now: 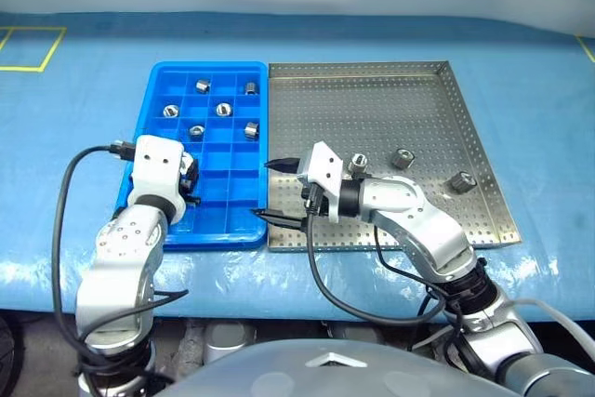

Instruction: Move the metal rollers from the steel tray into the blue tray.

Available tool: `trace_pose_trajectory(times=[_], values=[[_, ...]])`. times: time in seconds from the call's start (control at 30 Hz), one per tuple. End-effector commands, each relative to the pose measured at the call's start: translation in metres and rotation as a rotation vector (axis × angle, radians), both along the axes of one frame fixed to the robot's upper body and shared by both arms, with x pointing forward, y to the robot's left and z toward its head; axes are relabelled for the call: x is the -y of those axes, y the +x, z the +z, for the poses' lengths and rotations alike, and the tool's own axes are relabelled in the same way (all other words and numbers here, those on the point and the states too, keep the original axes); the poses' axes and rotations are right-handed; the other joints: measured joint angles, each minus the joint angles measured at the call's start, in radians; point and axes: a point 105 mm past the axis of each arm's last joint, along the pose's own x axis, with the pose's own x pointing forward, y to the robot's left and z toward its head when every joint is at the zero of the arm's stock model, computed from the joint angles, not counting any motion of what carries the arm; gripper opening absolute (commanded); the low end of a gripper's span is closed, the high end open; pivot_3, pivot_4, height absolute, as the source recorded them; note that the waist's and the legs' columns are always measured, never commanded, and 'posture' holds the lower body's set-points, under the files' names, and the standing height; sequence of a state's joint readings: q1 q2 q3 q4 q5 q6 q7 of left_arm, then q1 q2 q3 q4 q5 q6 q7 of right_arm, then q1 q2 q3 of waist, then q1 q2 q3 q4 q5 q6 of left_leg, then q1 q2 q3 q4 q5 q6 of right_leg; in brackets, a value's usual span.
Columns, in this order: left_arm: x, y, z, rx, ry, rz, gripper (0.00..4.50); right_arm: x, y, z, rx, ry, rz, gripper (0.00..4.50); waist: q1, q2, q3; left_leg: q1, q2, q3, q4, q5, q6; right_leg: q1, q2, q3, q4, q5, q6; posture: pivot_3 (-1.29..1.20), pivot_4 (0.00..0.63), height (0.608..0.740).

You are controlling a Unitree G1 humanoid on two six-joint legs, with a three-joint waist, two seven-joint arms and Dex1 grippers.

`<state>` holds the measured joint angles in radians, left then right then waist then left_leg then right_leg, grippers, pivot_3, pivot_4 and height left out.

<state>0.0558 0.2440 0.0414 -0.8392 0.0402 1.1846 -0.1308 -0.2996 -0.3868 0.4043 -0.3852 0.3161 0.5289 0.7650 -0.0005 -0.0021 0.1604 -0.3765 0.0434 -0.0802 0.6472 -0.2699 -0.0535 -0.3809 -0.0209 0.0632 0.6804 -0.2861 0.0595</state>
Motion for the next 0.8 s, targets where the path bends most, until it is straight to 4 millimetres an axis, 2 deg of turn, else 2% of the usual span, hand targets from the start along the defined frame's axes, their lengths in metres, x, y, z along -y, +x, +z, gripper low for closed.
trace_pose_trajectory(times=[0.03, 0.3, 0.33, 0.43, 0.5, 0.53, 0.57, 0.67, 0.7, 0.8], values=[[-0.003, -0.002, -0.006, -0.013, 0.009, 0.025, 1.66, -0.001, -0.001, 0.009, 0.038, 0.024, 0.009, 4.50, 0.001, 0.000, 0.000, 0.000, 0.000, 0.000, 0.000, 0.000, 0.000, 0.000, 0.000, 0.000, 0.000, 0.000, 0.000, 0.11, 0.150, 0.740], [-0.006, -0.006, -0.015, -0.093, 0.038, 0.032, 1.66, 0.006, 0.001, 0.008, 0.037, 0.036, -0.050, 4.50, -0.006, 0.001, -0.001, 0.001, 0.000, 0.000, 0.000, 0.000, 0.000, 0.000, 0.000, 0.000, 0.000, 0.000, 0.000, 0.08, 0.150, 0.740], [-0.004, -0.005, -0.013, -0.087, 0.031, 0.026, 2.40, 0.007, 0.001, 0.008, 0.035, 0.038, -0.059, 4.50, -0.008, 0.001, -0.001, 0.001, 0.000, 0.000, 0.000, 0.000, 0.000, 0.001, 0.000, 0.000, 0.000, 0.000, 0.000, 0.07, 0.150, 0.740], [0.007, 0.001, 0.003, -0.024, -0.018, -0.018, 3.30, 0.012, 0.001, 0.007, 0.030, 0.041, -0.085, 4.50, -0.011, 0.001, -0.001, 0.001, 0.000, 0.000, 0.000, 0.000, 0.000, 0.001, 0.000, 0.000, 0.000, 0.000, 0.000, 0.06, 0.150, 0.740], [0.020, 0.011, 0.024, 0.071, -0.086, -0.067, 3.96, 0.016, 0.001, 0.008, 0.028, 0.045, -0.107, 4.50, -0.009, 0.001, -0.001, 0.001, 0.000, 0.000, 0.000, 0.000, 0.000, 0.001, 0.000, 0.000, 0.000, 0.000, 0.000, 0.05, 0.150, 0.740], [0.033, 0.017, 0.042, 0.139, -0.160, -0.122, 4.33, 0.021, 0.001, 0.009, 0.030, 0.046, -0.130, 4.50, -0.008, 0.000, 0.000, 0.000, 0.000, -0.001, 0.001, 0.000, 0.000, 0.001, 0.000, -0.001, 0.000, 0.000, 0.000, 0.05, 0.150, 0.740], [0.041, 0.021, 0.054, 0.182, -0.209, -0.161, 4.46, 0.025, 0.002, 0.010, 0.031, 0.047, -0.145, 4.50, -0.006, 0.000, 0.000, 0.000, 0.000, -0.001, 0.001, 0.000, -0.001, 0.001, 0.000, -0.002, 0.000, 0.000, 0.000, 0.04, 0.150, 0.740], [0.067, 0.028, 0.080, 0.234, -0.299, -0.317, 4.46, 0.043, 0.008, 0.013, 0.058, 0.025, -0.217, 4.50, -0.015, 0.000, -0.001, -0.001, -0.001, -0.001, 0.001, 0.001, -0.001, 0.002, -0.001, -0.002, -0.001, 0.000, 0.000, 0.02, 0.150, 0.740], [0.080, 0.031, 0.086, 0.235, -0.320, -0.397, 4.46, 0.056, 0.015, 0.014, 0.071, 0.008, -0.275, 4.50, -0.020, 0.000, -0.001, -0.001, -0.001, -0.001, 0.001, 0.001, -0.001, 0.002, -0.001, -0.001, -0.001, 0.000, 0.000, 0.01, 0.150, 0.740], [0.104, 0.036, 0.092, 0.200, -0.314, -0.576, 4.46, 0.083, 0.023, 0.014, 0.083, -0.028, -0.369, 4.50, -0.029, 0.000, -0.001, 0.000, -0.001, 0.000, 0.000, 0.000, -0.001, 0.001, -0.001, -0.001, -0.002, 0.000, 0.000, -0.01, 0.150, 0.740]])
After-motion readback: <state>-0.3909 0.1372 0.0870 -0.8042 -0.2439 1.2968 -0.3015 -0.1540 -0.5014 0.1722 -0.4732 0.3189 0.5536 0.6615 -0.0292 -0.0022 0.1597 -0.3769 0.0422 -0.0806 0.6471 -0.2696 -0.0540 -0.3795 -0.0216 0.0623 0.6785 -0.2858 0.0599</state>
